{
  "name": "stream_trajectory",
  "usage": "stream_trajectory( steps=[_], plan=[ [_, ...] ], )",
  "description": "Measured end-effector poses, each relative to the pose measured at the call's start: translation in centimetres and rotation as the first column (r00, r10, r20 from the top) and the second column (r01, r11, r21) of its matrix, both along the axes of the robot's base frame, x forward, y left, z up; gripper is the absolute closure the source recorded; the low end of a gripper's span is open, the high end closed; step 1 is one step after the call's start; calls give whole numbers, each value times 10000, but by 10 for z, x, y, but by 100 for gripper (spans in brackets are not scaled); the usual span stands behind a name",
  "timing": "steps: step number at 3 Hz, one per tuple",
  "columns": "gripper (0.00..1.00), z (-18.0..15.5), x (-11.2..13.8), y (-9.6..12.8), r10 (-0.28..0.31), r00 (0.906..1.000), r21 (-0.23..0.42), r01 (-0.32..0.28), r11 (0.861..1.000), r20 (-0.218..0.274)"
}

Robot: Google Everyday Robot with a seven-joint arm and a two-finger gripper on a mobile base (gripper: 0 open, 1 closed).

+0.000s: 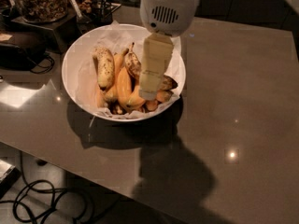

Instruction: Pick banana from white bowl

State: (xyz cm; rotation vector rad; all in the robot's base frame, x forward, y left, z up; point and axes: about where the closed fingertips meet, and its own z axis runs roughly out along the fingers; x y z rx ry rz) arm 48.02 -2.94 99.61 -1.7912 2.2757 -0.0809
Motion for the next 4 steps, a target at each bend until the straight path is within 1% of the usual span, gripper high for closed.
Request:
stream_trajectory(
  steps=[1, 2, 3, 4],
  plan=[
    [0, 0, 1, 3, -235, 9996, 367, 230, 9991, 147],
    [0, -9, 8, 9, -975, 9952, 515, 979, 9939, -102],
    [0, -20, 18, 5, -2179, 9742, 700, 2217, 9726, -582],
    [14, -36, 23, 6, -2900, 9488, 806, 3010, 9502, -1250]
  ],
)
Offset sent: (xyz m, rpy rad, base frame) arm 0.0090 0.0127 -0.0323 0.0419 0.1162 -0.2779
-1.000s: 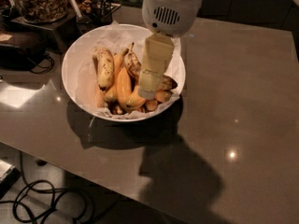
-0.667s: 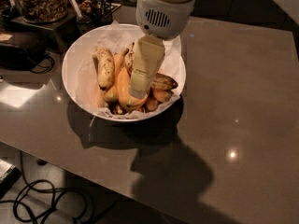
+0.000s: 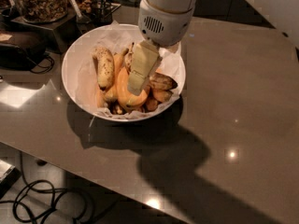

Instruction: Pick banana from white bowl

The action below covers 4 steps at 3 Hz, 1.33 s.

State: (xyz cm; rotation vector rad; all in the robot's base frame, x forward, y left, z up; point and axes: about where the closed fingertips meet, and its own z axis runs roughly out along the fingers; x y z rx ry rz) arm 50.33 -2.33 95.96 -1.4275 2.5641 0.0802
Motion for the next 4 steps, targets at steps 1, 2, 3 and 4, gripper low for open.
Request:
stream_trajectory(
  steps=[1, 2, 3, 4],
  plan=[
    [15, -9, 3, 1, -424, 9985, 146, 429, 9990, -352],
    [14, -13, 4, 5, -551, 9970, 203, 562, 9982, -542],
    [16, -13, 5, 13, -438, 9980, 21, 439, 9990, -457],
    [19, -14, 8, 23, -259, 9990, -233, 250, 9994, -352]
  ],
)
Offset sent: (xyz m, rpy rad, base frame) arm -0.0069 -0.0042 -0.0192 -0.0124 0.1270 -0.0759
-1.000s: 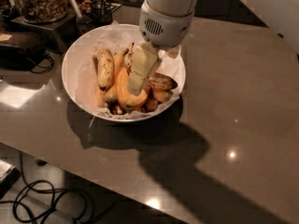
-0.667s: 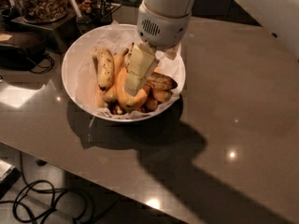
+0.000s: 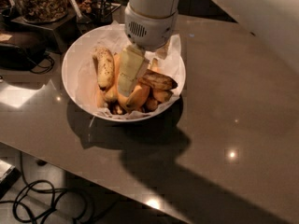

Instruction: Pick banana from white bowl

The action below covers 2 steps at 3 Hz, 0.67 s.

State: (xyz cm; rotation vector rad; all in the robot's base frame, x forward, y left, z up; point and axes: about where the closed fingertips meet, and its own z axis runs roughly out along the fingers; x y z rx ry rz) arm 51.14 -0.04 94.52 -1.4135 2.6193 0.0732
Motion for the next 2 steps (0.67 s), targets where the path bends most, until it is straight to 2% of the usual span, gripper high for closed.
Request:
stream_trajectory(
  steps=[1, 2],
  plan=[
    [28, -2, 6, 5, 56, 10000, -140, -55, 9999, 50],
    [32, -9, 18, 1, -185, 9998, -275, 185, 9995, -19]
  ],
)
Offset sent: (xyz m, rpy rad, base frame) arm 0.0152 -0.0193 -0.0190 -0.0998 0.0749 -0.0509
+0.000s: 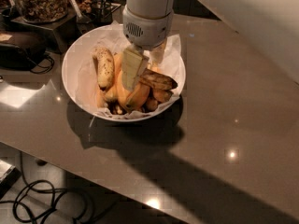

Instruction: Pick banana from white bowl

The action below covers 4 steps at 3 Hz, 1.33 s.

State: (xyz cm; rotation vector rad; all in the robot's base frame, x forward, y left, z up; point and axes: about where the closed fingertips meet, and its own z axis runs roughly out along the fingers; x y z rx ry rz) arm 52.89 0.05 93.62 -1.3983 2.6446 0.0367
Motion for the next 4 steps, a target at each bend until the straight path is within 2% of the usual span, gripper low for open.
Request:
stream_trajectory(
  steps=[1, 2, 3, 4],
  plan=[
    [32, -9, 11, -9, -310, 9994, -97, 309, 9995, -122],
    [51, -13, 15, -17, -539, 9985, -223, 540, 9983, 39],
    [75, -6, 14, -19, -541, 9979, -326, 553, 9979, 367],
    [97, -6, 14, -19, -540, 9979, -321, 551, 9980, 371]
  ],
)
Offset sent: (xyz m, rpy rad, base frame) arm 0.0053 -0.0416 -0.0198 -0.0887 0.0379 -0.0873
